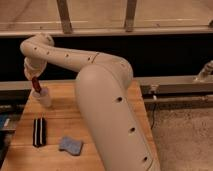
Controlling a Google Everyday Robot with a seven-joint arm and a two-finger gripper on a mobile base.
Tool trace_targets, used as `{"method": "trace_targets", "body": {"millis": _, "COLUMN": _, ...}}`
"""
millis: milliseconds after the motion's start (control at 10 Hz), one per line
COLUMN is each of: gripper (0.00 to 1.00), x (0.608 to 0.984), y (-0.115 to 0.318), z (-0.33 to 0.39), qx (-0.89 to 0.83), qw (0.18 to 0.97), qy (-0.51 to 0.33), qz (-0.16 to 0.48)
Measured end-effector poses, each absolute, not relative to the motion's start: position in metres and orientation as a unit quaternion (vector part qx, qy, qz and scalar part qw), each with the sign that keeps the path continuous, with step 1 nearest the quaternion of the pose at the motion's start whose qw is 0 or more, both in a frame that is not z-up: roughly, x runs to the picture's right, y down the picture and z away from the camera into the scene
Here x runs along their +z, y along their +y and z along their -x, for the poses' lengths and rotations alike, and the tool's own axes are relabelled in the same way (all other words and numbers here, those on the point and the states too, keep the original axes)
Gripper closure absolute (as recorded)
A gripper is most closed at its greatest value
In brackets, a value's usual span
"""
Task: Place the pepper in the ceramic cup
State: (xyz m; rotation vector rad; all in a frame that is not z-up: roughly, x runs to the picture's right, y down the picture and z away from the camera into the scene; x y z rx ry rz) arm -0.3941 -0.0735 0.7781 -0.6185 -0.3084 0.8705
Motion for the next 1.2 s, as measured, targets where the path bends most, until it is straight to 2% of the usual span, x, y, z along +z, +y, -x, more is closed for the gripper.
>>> {"method": "trace_targets", "body": {"millis": 600, "gripper": 0.99, "x": 0.786, "y": -0.074, "z": 0.406, "qx": 0.396, "qw": 0.843, "qy": -0.185, "qz": 0.312}}
{"method": "trace_targets", "body": {"millis": 800, "gripper": 0.84, "x": 0.784, "y": -0.073, "z": 0.409, "qx": 0.395, "qw": 0.843, "qy": -0.186, "qz": 0.314}}
{"method": "trace_targets", "body": {"millis": 900, "gripper": 0.72, "x": 0.785, "y": -0.073, "z": 0.408, "qx": 0.396, "qw": 0.843, "qy": -0.186, "qz": 0.313}}
{"method": "trace_targets", "body": {"millis": 1200, "gripper": 0.44, "x": 0.785, "y": -0.073, "z": 0.407, "qx": 0.396, "qw": 0.843, "qy": -0.186, "qz": 0.313}}
